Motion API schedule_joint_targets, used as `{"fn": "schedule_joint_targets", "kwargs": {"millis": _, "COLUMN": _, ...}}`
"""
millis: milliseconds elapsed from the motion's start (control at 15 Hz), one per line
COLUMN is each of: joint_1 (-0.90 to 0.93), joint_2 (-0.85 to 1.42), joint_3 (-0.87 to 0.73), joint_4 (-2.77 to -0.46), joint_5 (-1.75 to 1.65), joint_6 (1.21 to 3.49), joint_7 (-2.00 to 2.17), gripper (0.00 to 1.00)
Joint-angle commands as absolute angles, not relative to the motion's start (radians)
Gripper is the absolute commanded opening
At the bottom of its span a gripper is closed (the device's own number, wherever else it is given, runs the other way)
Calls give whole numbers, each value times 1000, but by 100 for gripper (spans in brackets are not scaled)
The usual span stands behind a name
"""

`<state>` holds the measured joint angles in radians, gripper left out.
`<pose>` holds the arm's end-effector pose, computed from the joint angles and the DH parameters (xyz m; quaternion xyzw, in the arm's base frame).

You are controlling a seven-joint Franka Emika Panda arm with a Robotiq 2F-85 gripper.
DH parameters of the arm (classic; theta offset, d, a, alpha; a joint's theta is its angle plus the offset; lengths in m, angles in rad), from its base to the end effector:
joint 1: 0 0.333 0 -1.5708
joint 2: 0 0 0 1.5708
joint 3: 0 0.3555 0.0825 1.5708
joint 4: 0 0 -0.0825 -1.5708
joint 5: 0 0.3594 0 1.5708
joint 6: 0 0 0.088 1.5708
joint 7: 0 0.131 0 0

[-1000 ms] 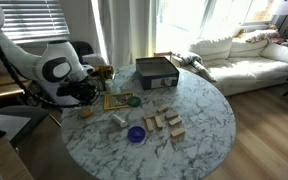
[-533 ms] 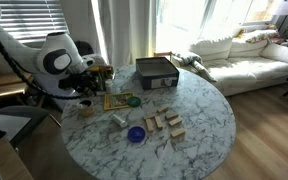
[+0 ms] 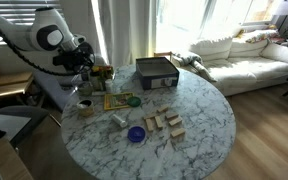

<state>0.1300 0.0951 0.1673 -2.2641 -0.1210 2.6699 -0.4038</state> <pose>0.5269 0.1625 0.3852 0.9101 0.3832 0.1538 0.0360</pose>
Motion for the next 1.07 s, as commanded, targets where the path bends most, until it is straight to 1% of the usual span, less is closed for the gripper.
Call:
{"fn": "schedule_joint_targets", "kwargs": {"millis": 0, "joint_1": 147, "joint_2": 209, "joint_3": 185, "joint_4": -2143, "joint_5": -104, "joint_6": 2620, "joint_7": -392, "gripper": 100}}
{"fn": "schedule_joint_targets", "kwargs": {"millis": 533, "joint_1": 138, "joint_2": 376, "joint_3": 204, "joint_4": -1995, "joint_5": -80, "joint_6": 2540, "joint_7": -399, "gripper": 99}}
{"fn": "schedule_joint_targets", "kwargs": {"millis": 600, "joint_1": 135, "joint_2": 388, "joint_3": 207, "joint_4": -1986, "joint_5": -75, "joint_6": 2534, "joint_7": -403, "gripper": 95}}
{"fn": "schedule_joint_targets", "kwargs": {"millis": 667, "joint_1": 132, "joint_2": 399, "joint_3": 209, "joint_4": -1980, "joint_5": -72, "joint_6": 2527, "joint_7": -407, "gripper": 94}}
{"fn": "schedule_joint_targets", "kwargs": {"millis": 733, "joint_1": 128, "joint_2": 403, "joint_3": 214, "joint_4": -1971, "joint_5": -65, "joint_6": 2507, "joint_7": -413, "gripper": 81}}
{"fn": "schedule_joint_targets", "kwargs": {"millis": 800, "joint_1": 124, "joint_2": 409, "joint_3": 217, "joint_4": -1968, "joint_5": -57, "joint_6": 2497, "joint_7": -419, "gripper": 78}}
{"fn": "schedule_joint_targets", "kwargs": {"millis": 933, "joint_1": 122, "joint_2": 420, "joint_3": 221, "joint_4": -1955, "joint_5": -48, "joint_6": 2455, "joint_7": -420, "gripper": 61}}
{"fn": "schedule_joint_targets", "kwargs": {"millis": 1000, "joint_1": 122, "joint_2": 425, "joint_3": 221, "joint_4": -1951, "joint_5": -44, "joint_6": 2438, "joint_7": -419, "gripper": 59}}
